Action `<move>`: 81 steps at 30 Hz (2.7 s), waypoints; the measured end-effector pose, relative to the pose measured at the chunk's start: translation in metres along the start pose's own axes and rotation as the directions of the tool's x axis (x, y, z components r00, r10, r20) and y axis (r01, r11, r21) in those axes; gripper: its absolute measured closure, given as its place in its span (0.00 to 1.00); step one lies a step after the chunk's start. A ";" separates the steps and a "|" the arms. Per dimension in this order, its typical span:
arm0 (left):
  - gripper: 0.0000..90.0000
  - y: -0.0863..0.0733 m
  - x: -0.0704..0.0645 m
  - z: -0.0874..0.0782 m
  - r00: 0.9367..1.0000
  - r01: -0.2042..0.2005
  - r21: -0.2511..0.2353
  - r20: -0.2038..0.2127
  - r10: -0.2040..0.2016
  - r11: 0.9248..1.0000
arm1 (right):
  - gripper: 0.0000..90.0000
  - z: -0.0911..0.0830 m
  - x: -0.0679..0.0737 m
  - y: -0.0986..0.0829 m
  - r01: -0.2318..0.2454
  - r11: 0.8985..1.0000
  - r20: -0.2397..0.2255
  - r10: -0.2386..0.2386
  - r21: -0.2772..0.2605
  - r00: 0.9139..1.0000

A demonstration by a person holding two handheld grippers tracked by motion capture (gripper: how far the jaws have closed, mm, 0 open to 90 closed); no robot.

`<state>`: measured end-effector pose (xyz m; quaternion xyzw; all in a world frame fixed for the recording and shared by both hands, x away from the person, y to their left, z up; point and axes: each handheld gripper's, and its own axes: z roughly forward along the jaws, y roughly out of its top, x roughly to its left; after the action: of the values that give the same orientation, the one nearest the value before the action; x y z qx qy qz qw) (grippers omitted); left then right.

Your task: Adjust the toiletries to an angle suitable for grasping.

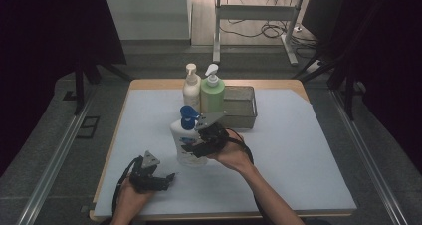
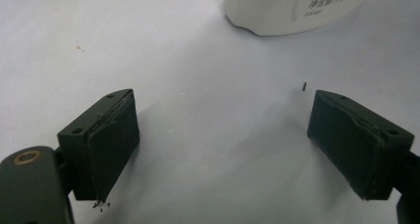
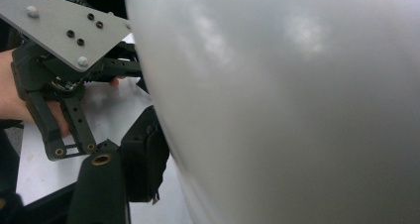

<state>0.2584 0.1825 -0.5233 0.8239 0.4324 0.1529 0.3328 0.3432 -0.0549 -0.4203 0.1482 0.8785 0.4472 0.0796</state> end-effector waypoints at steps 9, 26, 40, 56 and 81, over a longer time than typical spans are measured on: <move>0.14 0.000 0.000 0.000 1.000 0.000 0.000 0.000 0.000 1.000 | 0.43 -0.004 0.000 0.000 -0.021 1.000 0.003 0.021 0.005 1.000; 0.14 0.000 0.000 0.000 1.000 -0.003 0.002 0.001 0.003 1.000 | 0.45 -0.019 0.004 0.002 -0.081 0.997 0.088 0.080 0.013 0.993; 0.14 0.000 0.000 0.000 1.000 -0.002 0.002 0.000 0.002 1.000 | 0.45 -0.056 -0.009 -0.006 -0.144 0.990 0.185 0.142 -0.001 0.972; 0.14 0.000 0.000 0.000 1.000 0.000 0.001 0.001 0.000 1.000 | 0.46 -0.099 -0.028 -0.017 -0.213 0.977 0.284 0.212 -0.026 0.935; 0.14 0.000 0.000 0.000 1.000 0.001 0.002 0.002 -0.001 1.000 | 0.46 -0.148 -0.062 -0.009 -0.267 0.961 0.393 0.271 -0.066 0.878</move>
<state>0.2588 0.1826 -0.5231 0.8242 0.4325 0.1517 0.3325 0.3592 -0.1936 -0.3402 0.3563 0.8123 0.4188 0.1948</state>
